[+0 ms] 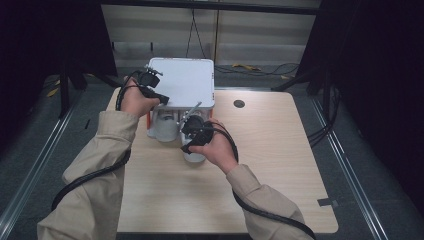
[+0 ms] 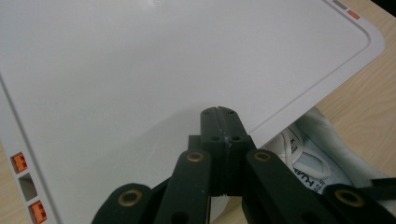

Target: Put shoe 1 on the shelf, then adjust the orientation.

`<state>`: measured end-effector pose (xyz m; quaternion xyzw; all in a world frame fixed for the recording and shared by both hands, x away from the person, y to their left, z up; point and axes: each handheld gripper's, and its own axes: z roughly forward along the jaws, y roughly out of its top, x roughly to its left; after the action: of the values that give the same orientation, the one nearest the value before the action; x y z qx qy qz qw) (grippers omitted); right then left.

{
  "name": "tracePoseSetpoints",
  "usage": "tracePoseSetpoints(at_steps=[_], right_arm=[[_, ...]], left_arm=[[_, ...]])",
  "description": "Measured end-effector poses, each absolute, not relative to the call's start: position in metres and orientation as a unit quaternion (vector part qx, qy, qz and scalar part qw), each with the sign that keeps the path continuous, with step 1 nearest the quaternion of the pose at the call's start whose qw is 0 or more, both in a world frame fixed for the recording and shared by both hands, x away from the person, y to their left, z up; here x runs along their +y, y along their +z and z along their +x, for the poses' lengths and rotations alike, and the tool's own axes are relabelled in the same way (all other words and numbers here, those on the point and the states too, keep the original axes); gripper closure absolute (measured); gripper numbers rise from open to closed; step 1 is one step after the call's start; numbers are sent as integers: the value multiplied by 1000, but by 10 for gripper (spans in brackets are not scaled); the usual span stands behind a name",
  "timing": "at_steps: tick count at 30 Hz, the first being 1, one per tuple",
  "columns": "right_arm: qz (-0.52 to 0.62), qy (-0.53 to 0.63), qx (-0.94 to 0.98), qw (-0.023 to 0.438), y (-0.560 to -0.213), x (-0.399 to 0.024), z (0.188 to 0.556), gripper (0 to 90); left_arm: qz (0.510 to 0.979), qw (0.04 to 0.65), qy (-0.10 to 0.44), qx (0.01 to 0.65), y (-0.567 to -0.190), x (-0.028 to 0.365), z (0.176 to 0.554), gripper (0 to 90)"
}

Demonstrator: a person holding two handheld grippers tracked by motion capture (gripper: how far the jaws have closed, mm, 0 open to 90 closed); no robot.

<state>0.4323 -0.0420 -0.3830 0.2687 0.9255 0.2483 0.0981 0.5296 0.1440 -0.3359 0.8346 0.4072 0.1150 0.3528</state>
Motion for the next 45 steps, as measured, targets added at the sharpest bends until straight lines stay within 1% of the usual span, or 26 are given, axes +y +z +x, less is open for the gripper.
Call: tracePoseSetpoints(at_steps=[3,5,6,8,12,18,19,20,21,23,25,28,36,39,45], right_arm=[[252,235,932,117,-374,-45,420,464],[252,243,931,100,-370,-48,414,490],[259,241,932,82,-370,-48,409,498],[247,233,937,84,-372,-49,404,514],[246,218,942,62,-386,-51,403,578],[257,198,945,48,-406,-57,408,767],[264,198,943,44,-413,-59,412,837],[264,198,943,44,-413,-59,412,837],[265,198,943,42,-415,-61,414,867],[268,201,941,48,-417,-61,415,900],[272,199,941,44,-420,-62,417,900],[274,192,941,52,-425,-63,421,900],[276,195,940,39,-429,-56,429,900],[271,203,940,48,-429,-52,432,900],[274,215,936,51,-431,-46,442,900]], left_arm=[[834,352,115,409,-336,144,530,900],[834,352,116,408,-336,144,530,900],[834,352,116,408,-336,144,529,900],[834,352,116,408,-336,144,529,900],[835,351,116,407,-336,143,530,900],[833,357,114,408,-337,145,530,900],[832,358,113,407,-337,145,530,900],[834,358,114,405,-337,146,530,900],[834,358,114,405,-337,146,530,900],[834,357,115,404,-337,145,530,900],[836,355,116,402,-336,145,530,900],[839,351,118,399,-336,144,530,900],[833,362,111,402,-338,146,530,900],[833,363,110,403,-338,147,531,900],[833,367,108,400,-338,148,531,900]])
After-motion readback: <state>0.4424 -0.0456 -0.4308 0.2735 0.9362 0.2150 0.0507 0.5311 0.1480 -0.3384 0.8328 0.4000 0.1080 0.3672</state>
